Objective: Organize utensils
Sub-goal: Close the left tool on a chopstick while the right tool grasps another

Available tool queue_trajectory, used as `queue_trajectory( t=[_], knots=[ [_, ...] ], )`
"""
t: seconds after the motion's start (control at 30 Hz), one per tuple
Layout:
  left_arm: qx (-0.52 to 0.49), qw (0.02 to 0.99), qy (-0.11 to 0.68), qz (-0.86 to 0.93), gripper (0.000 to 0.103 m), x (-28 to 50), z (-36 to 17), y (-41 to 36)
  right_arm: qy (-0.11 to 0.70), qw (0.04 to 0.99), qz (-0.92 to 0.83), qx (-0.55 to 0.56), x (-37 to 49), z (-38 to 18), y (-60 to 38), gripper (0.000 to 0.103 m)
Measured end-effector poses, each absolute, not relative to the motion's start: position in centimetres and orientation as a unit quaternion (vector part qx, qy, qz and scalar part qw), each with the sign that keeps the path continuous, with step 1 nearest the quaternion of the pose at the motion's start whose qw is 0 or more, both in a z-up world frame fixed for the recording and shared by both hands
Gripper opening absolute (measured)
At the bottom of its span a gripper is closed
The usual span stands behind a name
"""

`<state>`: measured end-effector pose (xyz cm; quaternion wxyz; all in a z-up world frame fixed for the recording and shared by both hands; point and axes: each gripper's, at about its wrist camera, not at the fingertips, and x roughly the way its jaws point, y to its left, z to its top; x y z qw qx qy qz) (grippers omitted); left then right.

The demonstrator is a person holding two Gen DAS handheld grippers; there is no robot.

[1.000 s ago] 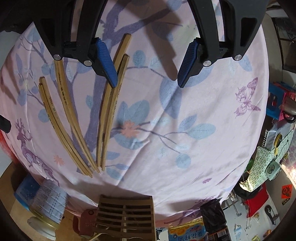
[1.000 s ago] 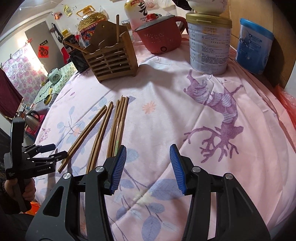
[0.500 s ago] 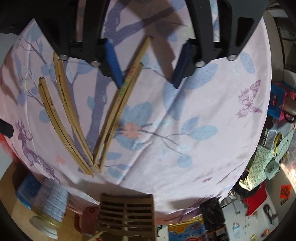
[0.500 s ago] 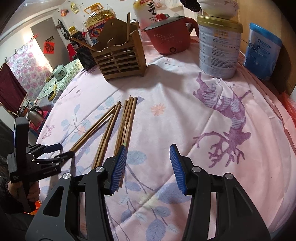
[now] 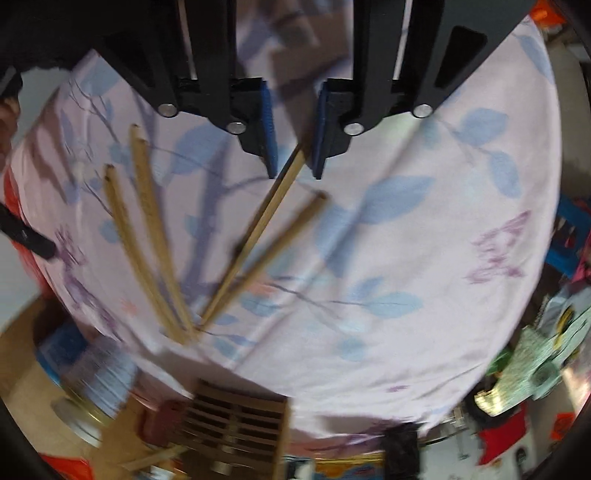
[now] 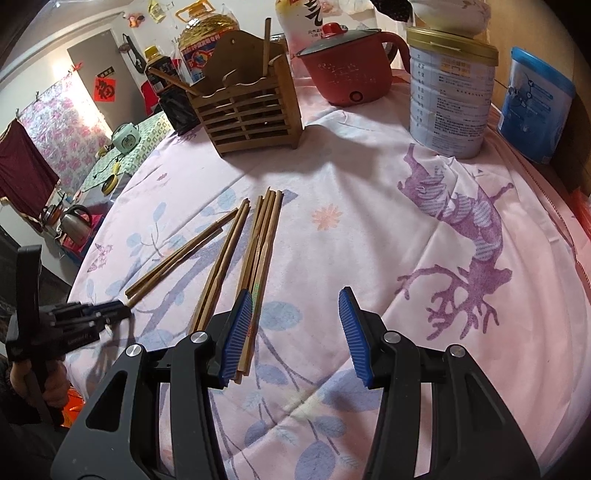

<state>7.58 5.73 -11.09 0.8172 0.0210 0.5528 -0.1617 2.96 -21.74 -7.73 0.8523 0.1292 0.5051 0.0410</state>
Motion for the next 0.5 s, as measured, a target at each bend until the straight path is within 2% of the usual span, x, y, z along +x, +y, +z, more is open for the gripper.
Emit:
queue_trajectory(
  t=[0.27,0.3,0.33,0.5],
  knots=[
    [0.036,0.816,0.546,-0.187,0.017,7.3,-11.3,3.0,0.52,0.842,0.069,0.124,2.9,-8.4,-21.9,0.049],
    [0.034,0.818,0.545,-0.182,0.016,7.3,-11.3,3.0,0.527,0.837,0.084,0.118,3.0,-8.7,-21.5,0.05],
    [0.031,0.819,0.545,-0.177,0.009,7.4,-11.4,3.1,0.534,0.832,0.098,0.109,3.0,-8.9,-21.0,0.05],
    [0.023,0.828,0.534,-0.169,0.008,6.9,-10.4,3.8,0.555,0.811,0.17,0.081,2.9,-9.9,-18.4,0.049]
  ],
)
